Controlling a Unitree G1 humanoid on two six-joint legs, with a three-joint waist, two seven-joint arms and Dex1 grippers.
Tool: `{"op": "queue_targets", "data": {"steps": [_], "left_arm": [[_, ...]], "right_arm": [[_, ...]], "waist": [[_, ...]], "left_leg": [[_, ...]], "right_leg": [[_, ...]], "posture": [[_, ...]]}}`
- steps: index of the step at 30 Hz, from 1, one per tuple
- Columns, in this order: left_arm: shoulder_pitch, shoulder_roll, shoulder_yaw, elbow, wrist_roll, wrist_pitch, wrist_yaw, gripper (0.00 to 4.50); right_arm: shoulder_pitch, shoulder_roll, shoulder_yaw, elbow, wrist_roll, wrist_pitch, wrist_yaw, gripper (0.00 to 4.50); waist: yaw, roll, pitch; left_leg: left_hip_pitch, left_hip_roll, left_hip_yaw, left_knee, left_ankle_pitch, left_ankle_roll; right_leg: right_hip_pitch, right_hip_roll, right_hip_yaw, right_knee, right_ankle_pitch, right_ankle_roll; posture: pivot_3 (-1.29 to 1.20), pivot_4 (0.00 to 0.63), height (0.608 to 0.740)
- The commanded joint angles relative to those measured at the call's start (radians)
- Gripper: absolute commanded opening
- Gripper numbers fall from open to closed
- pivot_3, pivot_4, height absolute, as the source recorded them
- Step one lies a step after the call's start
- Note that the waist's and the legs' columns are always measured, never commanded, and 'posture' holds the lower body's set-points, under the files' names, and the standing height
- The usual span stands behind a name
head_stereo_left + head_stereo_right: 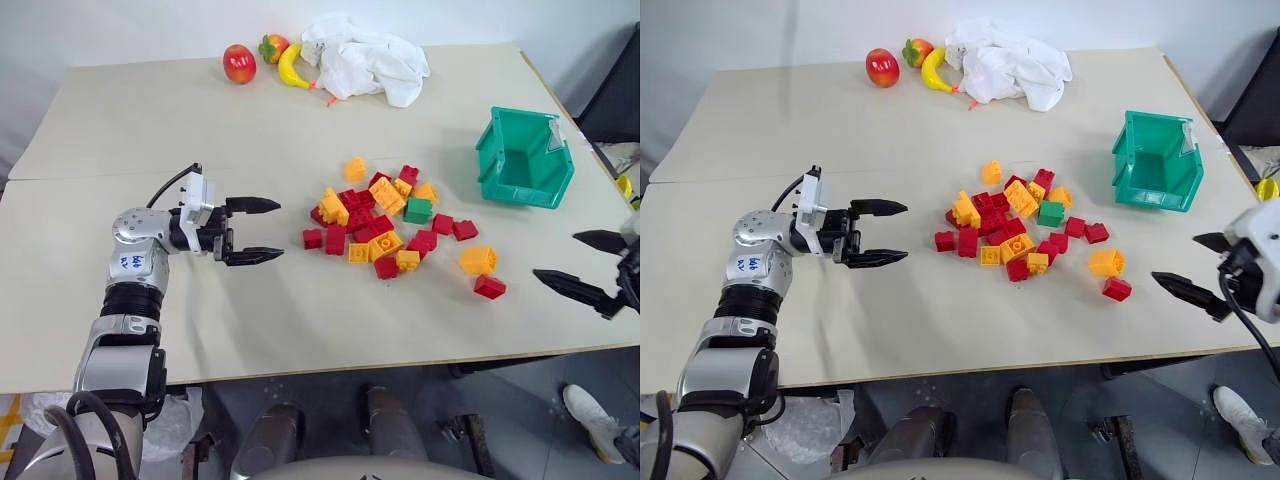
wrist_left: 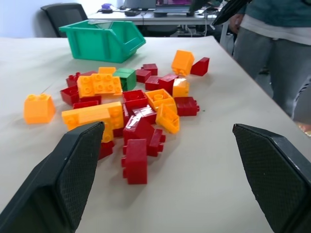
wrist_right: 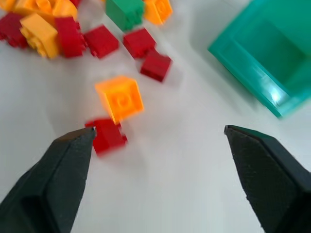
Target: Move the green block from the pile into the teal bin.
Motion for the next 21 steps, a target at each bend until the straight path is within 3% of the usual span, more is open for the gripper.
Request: {"op": "queue_targets", "data": {"steps": [1,3,5,9,12,17,21], "left_arm": [[0.001,0.016,0.021,-0.024,-0.018,0.008,-0.01,4.5],[-0.003,0.017,0.022,-0.021,-0.018,0.011,-0.01,4.5],[-0.01,0.017,0.023,-0.021,-0.018,0.016,-0.007,4.5],[-0.015,0.013,0.021,-0.02,-0.015,0.018,-0.005,4.5],[-0.013,0.005,0.018,-0.031,-0.015,0.024,-0.001,4.5],[-0.004,-0.001,0.014,-0.051,-0.013,0.033,0.006,4.5],[0.017,0.01,0.021,-0.087,-0.012,0.044,0.03,4.5]], "right_arm": [[0.025,0.011,-0.079,-0.075,0.03,0.021,-0.003,4.46],[0.015,0.01,-0.067,-0.101,0.047,0.037,-0.024,4.46],[-0.07,0.007,0.025,-0.132,0.064,0.07,-0.097,4.46],[-0.268,0.02,0.239,-0.146,0.08,0.134,-0.214,4.46],[-0.502,0.098,0.485,-0.048,0.015,0.145,-0.312,4.46],[-0.741,0.158,0.741,0.189,-0.084,0.081,-0.284,4.46],[-0.9,0.183,0.919,0.432,-0.191,-0.051,-0.182,4.46]], "waist": [[0.0,0.0,0.0],[-0.001,0.0,0.0],[-0.002,0.0,0.0],[-0.003,0.0,0.0],[-0.004,-0.001,0.001],[-0.001,-0.001,0.001],[-0.008,-0.001,0.001]], "left_leg": [[0.0,0.0,0.0,0.0,0.0,0.0],[0.001,0.0,0.0,0.0,0.0,0.0],[0.001,0.001,0.0,0.0,0.0,0.0],[0.001,0.002,0.001,0.0,0.0,-0.001],[0.001,0.003,0.001,0.0,0.0,-0.001],[-0.001,0.003,0.001,0.0,0.001,-0.001],[-0.002,0.002,0.0,0.0,0.0,0.001]], "right_leg": [[0.0,0.0,0.0,0.0,0.0,0.0],[0.001,0.0,0.0,0.0,0.0,0.0],[0.001,0.0,0.0,-0.001,0.001,0.0],[0.002,0.0,0.0,-0.003,0.003,-0.001],[0.002,0.001,-0.001,-0.004,0.003,-0.002],[0.001,0.001,-0.001,-0.003,0.004,-0.001],[0.0,0.0,-0.004,-0.004,0.005,-0.001]], "posture": [[0.0,0.15,0.74],[0.0,0.15,0.74],[0.0,0.15,0.74],[0.0,0.15,0.74],[0.0,0.15,0.74],[0.0,0.15,0.74],[0.0,0.15,0.74]]}}
